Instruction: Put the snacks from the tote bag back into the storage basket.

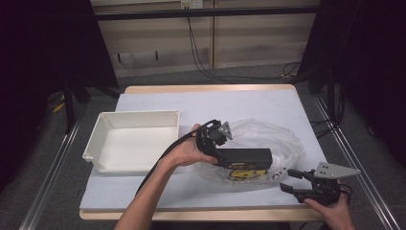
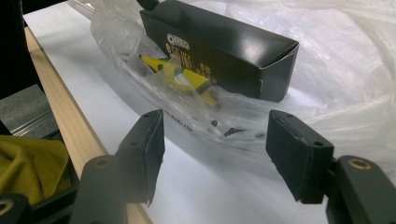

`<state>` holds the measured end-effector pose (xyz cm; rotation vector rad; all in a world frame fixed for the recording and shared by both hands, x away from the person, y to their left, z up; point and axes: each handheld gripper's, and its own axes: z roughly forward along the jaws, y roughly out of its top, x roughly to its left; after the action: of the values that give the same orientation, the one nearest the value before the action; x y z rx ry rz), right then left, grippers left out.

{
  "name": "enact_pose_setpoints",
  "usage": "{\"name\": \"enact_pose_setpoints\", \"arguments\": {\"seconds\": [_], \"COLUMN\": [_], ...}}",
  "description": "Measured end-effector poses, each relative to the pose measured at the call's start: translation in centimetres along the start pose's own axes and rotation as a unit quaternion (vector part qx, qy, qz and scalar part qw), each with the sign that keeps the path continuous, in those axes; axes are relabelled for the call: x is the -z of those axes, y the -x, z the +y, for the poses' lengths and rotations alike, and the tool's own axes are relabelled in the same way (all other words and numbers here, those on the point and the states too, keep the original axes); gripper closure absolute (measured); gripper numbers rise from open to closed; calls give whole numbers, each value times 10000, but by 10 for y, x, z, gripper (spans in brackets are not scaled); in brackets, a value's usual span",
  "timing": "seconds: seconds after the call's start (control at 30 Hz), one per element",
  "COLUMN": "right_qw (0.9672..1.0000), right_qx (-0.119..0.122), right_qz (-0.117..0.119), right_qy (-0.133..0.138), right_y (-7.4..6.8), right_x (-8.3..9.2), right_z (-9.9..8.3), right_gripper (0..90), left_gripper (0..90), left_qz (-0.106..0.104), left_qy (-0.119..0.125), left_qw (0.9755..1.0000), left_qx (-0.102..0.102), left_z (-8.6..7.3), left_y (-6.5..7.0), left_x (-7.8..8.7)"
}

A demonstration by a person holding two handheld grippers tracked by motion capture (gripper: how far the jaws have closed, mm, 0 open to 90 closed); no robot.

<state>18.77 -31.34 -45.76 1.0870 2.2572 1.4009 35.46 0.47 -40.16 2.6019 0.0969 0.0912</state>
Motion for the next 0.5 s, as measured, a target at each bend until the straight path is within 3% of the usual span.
{"name": "enact_pose_setpoints", "arguments": {"seconds": [0.13,0.2,0.37,0.5], "right_qw": [10000,10000,10000,9999], "right_qx": [-12,-35,-7,-57], "right_qz": [1,27,81,79], "right_qy": [25,-8,-41,-68], "right_y": [1,1,2,3], "right_x": [1,0,-4,-5], "right_z": [0,-1,-1,-1], "right_gripper": [371,371,368,365], "left_gripper": [429,414,375,346], "left_qz": [-49,41,-187,-283], "left_qy": [-109,-52,17,-101], "left_qw": [9999,10000,9998,9995], "left_qx": [-29,31,62,-72], "left_z": [-1,-1,-2,0], "left_y": [-2,-3,-5,-3], "left_x": [-3,-3,-6,-9]}}
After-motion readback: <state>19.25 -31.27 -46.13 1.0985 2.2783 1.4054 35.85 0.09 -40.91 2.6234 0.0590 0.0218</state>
